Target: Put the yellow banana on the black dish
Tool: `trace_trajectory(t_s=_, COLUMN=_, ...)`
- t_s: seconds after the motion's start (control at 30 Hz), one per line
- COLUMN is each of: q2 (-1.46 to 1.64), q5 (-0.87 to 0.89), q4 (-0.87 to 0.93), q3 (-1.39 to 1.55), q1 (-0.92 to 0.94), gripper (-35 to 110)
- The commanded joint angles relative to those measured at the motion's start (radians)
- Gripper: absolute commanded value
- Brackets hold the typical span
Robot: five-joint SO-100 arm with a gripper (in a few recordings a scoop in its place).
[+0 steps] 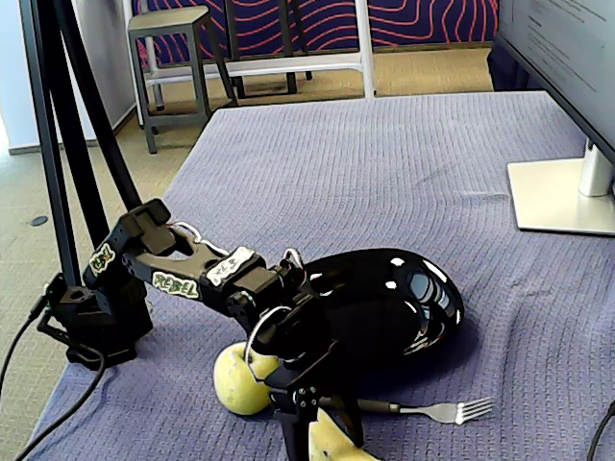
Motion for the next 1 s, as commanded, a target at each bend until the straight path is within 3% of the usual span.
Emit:
trace_trajectory(t_s=0.0, q2=0.034, q5=-0.017, q4=0.012, q3=0.055, q1=-0.026, gripper=29)
trace_trajectory(t_s=0.4, q2=0.051, q5=-0.026, q4=0.003, q3=0.089, q1=-0.043, gripper=25)
trace_trajectory(t_s=0.67, q2=0.081, q5=-0.034, q4=-0.043, q3=0.138, q1=-0.028, gripper=0)
trace_trajectory(t_s=0.97, q2=0.166, q5=-0.043, q4=-0.044, q3=0.15, q1=-0.028, gripper=0)
